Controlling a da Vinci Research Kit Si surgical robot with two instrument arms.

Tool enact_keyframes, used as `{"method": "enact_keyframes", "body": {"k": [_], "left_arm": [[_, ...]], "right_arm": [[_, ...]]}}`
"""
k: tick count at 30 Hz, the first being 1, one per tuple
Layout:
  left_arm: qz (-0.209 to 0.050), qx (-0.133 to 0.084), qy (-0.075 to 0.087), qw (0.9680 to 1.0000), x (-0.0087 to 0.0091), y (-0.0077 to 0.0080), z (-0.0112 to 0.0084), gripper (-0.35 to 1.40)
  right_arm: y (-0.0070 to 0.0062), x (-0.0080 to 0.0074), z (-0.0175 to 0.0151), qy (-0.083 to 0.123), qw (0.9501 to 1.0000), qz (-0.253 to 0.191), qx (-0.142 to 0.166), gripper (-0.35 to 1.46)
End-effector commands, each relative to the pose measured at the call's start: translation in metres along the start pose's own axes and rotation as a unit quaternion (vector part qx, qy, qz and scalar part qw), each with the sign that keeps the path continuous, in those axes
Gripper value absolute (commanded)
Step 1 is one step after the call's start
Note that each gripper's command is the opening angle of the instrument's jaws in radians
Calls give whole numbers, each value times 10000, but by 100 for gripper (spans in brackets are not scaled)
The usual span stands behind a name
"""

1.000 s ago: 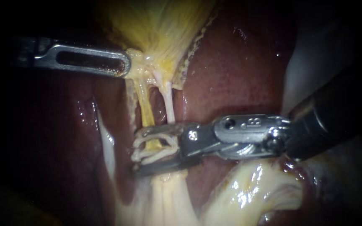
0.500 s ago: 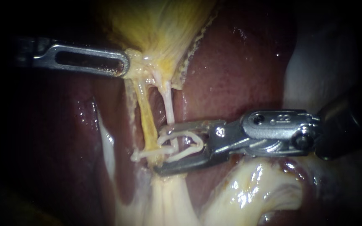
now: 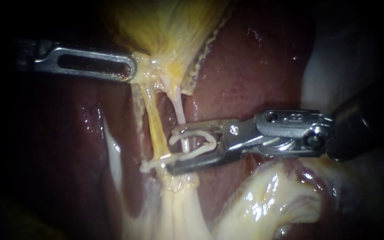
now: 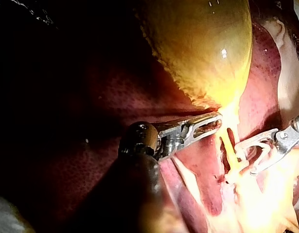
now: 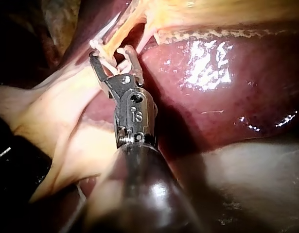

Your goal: Clipping second clip left tube

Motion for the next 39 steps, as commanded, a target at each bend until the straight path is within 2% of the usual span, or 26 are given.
{"method": "enact_keyframes", "body": {"k": [1,6,8,12,17,21,27,34,39], "left_arm": [[-1,-1,-1,10000,0,0,0,-35],[0,-2,-1,10000,0,0,0,-35],[0,-2,-2,10000,0,0,0,-35],[1,-3,-2,10000,0,1,1,-35],[0,-5,-3,10000,0,1,2,-35],[0,-6,-4,10000,0,1,2,-35],[0,-5,-3,10000,0,1,2,-35],[1,-4,-2,10000,0,1,1,-35],[1,-5,-3,10000,0,0,1,-35]], "right_arm": [[2,-2,2,-1,10000,14,-6,47],[14,-11,9,-5,10000,19,-31,48],[18,-10,13,-16,10000,23,-49,48],[19,-2,28,159,9997,158,-24,49],[9,6,41,495,9982,341,80,49],[0,14,44,732,9958,463,297,49],[-14,27,39,960,9920,512,644,49],[-36,35,37,934,9891,435,1052,46],[-39,35,37,852,9876,396,1257,43]]}}
